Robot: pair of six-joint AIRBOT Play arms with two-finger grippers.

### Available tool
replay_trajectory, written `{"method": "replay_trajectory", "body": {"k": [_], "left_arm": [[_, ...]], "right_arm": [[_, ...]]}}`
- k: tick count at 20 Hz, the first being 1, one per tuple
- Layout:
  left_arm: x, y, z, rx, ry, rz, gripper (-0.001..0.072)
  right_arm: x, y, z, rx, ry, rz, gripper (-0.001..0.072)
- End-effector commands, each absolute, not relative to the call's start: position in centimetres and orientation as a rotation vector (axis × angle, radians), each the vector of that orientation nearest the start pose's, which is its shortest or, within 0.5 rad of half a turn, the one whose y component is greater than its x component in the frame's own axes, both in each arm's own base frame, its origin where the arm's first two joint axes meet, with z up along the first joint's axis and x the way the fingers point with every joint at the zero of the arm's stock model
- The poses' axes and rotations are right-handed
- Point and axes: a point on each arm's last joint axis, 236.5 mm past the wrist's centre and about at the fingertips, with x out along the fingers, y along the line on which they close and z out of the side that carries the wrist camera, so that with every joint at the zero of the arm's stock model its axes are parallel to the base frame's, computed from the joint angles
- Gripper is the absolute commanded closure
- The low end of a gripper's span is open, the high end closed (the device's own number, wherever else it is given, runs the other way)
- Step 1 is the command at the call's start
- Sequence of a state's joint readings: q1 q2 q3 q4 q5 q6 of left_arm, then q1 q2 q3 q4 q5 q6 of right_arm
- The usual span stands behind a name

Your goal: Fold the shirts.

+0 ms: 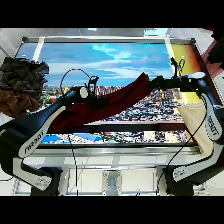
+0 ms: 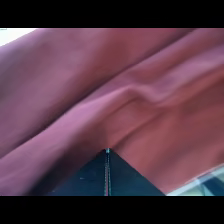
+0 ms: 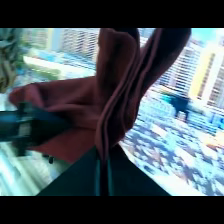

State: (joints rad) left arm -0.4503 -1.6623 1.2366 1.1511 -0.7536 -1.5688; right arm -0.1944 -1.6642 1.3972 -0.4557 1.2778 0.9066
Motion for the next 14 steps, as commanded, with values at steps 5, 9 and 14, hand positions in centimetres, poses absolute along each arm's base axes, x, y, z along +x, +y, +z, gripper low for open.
{"method": "replay_trajectory", "body": {"k": [5,9,14], "left_arm": [[41.2,-26.9,-10.6,-0.184,1.275,-0.426,0.0697],[44.1,-27.0,-4.2,-0.043,1.17,-0.5,0.0697],[48.7,-16.6,9.3,0.342,0.934,-0.251,0.0697]], "right_arm": [[42.9,18.7,12.1,0.507,0.937,0.971,0.0685],[40.7,24.4,12.1,0.425,0.961,1.072,0.0686],[40.5,31.6,16.6,0.3,0.812,1.125,0.0687]]}}
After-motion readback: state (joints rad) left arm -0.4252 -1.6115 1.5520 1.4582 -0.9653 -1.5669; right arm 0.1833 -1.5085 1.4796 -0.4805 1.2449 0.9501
